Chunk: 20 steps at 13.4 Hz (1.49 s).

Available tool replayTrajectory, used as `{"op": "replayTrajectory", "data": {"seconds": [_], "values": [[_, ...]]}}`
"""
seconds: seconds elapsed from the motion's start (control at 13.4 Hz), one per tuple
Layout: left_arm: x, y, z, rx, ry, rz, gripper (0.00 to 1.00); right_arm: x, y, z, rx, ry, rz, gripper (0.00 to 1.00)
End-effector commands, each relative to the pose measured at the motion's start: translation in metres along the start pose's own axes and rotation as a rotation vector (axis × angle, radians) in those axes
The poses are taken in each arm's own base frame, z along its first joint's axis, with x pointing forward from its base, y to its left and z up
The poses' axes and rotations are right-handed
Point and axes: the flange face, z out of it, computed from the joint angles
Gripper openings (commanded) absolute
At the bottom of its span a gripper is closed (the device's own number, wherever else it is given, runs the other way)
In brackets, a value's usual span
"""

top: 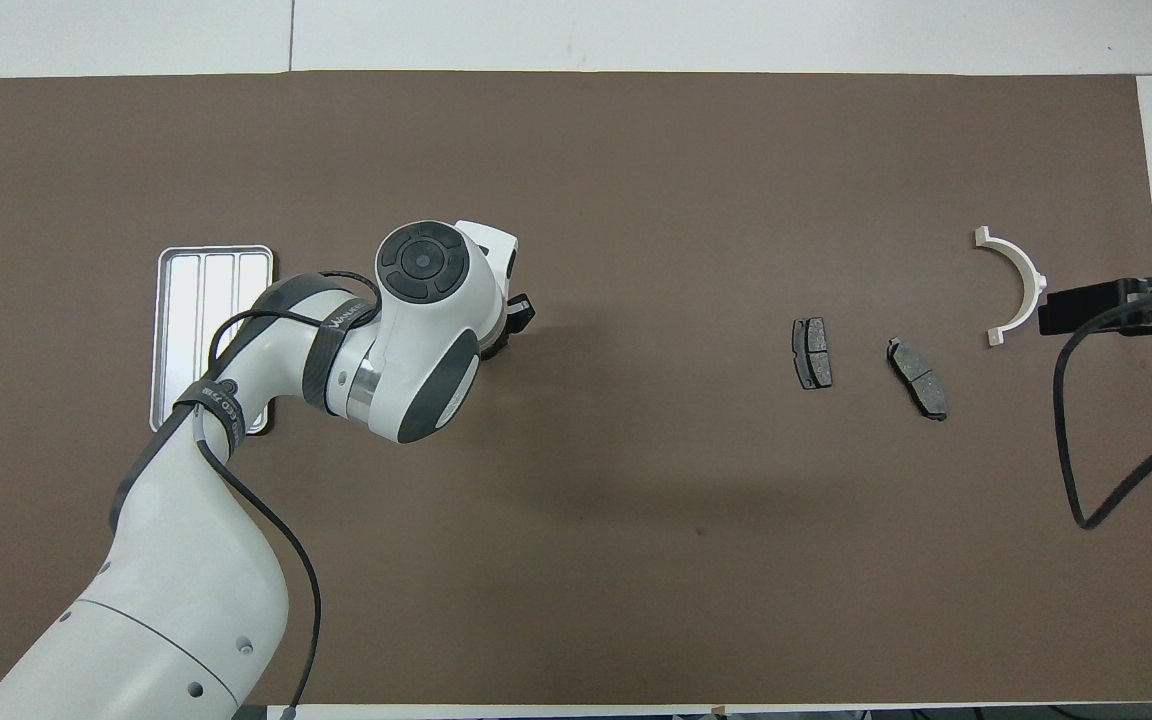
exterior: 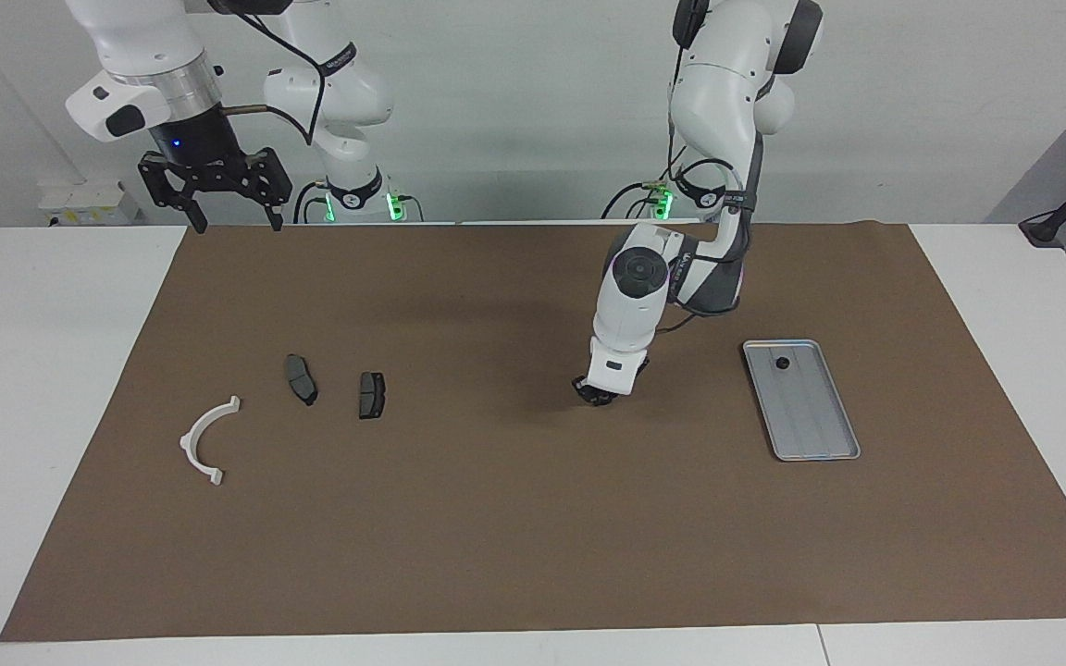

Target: Place bearing gear from tray to pile

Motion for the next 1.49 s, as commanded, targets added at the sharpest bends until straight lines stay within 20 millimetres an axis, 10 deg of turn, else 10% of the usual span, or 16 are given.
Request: {"op": "replayTrajectory", "data": {"seconds": [0.0,0.15,0.37,0.52,0.82,1.19,1.41], "values": [[-0.004,-0.003,-0.002,-0.008,0.023,-0.013,0.04,-0.008,-0.001,-0.002,0.020,-0.017,0.011,1.00],[-0.007,-0.001,-0.001,-0.010,0.025,-0.013,0.13,-0.009,-0.003,-0.002,0.019,-0.019,0.006,1.00],[-0.005,-0.002,-0.005,-0.002,0.020,-0.016,1.00,-0.011,-0.005,-0.003,0.019,-0.019,0.001,1.00],[0.009,-0.017,-0.016,0.027,0.020,-0.005,1.00,-0.011,-0.006,-0.003,0.019,-0.019,0.000,1.00],[0.074,-0.123,-0.075,0.045,0.007,0.148,1.00,-0.012,-0.013,-0.003,0.018,-0.025,-0.002,1.00],[0.135,-0.246,-0.076,0.046,-0.027,0.376,1.00,-0.020,-0.100,0.004,0.024,-0.028,0.123,1.00],[0.125,-0.279,-0.058,0.049,-0.055,0.414,1.00,-0.021,-0.170,0.031,0.047,0.000,0.240,1.00]]}}
